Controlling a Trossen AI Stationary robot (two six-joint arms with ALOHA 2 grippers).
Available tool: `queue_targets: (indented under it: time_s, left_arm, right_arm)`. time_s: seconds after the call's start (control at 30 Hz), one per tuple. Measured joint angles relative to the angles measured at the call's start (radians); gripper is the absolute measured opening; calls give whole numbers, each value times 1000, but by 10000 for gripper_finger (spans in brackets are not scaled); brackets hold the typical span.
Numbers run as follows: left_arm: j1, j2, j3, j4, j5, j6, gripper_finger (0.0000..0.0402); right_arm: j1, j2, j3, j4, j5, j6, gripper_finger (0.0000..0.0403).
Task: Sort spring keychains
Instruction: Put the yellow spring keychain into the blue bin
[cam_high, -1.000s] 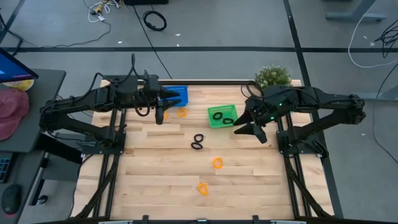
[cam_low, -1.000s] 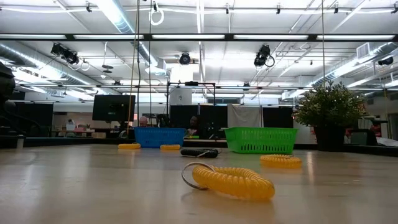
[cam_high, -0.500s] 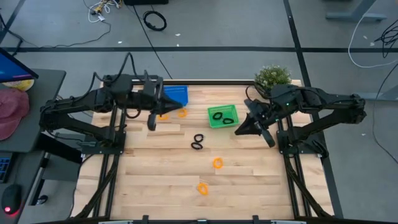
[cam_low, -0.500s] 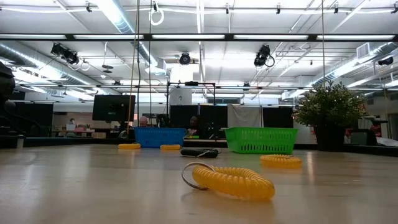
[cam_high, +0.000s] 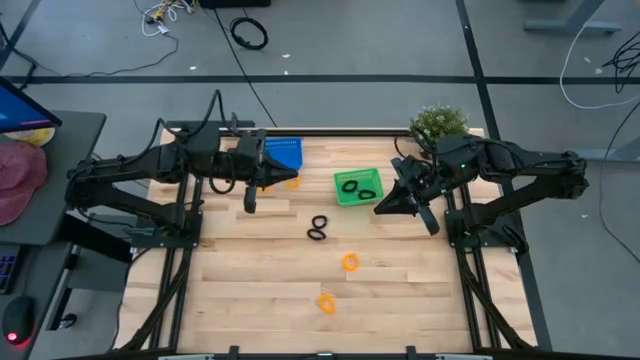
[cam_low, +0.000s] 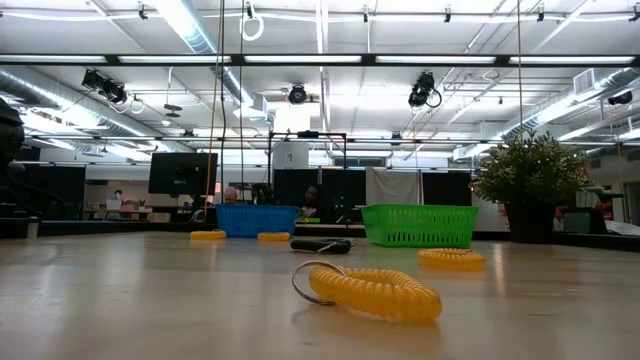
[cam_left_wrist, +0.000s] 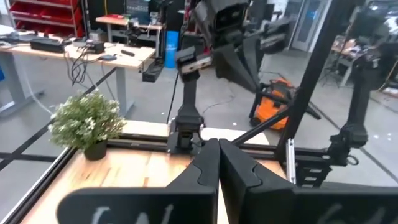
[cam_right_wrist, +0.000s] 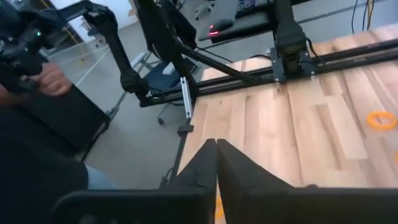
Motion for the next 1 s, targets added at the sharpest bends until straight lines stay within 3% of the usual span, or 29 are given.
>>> queue_targets:
  time_s: [0.17, 0.53, 0.73, 1.0]
  left_arm:
    - [1, -1, 0, -9, -21, 9, 6]
    - [3, 6, 0, -135, -262, -7, 6]
    - [3, 5, 0, -151, -285, 5, 6]
    - [7, 6, 0, -211, -438, 12, 8]
  right_arm:
    - [0, 44, 0, -81, 11, 22, 49]
    - [0, 247, 0, -232, 93, -125, 158]
    - [14, 373, 0, -401, 208, -134, 163]
    - [46, 498, -1, -384, 219, -103, 142]
